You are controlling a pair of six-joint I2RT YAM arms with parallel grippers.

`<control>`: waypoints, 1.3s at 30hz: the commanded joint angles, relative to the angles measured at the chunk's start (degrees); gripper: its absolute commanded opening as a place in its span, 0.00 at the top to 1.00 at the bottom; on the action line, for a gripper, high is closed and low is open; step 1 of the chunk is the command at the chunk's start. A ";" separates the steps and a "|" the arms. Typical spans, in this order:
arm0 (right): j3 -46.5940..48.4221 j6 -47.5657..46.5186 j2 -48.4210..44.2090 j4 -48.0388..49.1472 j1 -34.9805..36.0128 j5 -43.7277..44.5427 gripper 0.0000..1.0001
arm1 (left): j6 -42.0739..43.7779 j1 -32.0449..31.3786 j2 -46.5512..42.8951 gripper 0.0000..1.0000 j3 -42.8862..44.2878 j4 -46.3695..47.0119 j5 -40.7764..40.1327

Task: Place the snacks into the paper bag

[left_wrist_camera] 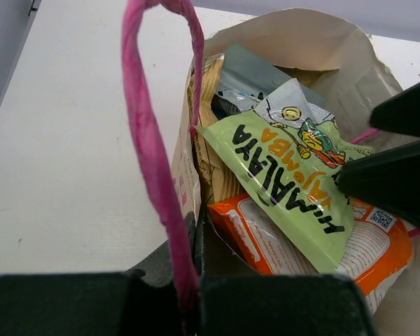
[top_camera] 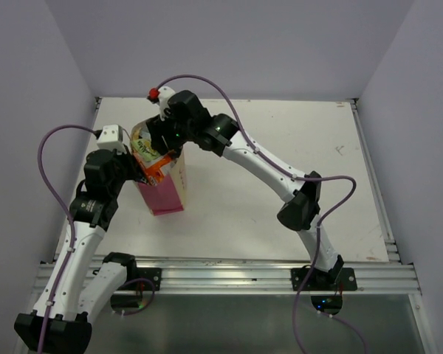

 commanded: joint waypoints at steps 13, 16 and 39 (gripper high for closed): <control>-12.95 -0.83 -12.01 -1.85 -2.23 12.21 0.52 | -1.76 -0.38 1.54 1.00 -1.61 4.57 2.68; -13.12 -0.39 -10.95 -1.94 -2.40 11.68 0.54 | -1.58 -0.38 1.55 1.00 -1.60 4.57 2.59; -6.53 -0.92 -13.58 -15.64 -2.67 16.42 1.00 | -6.23 -11.52 5.14 1.00 10.87 5.18 -2.40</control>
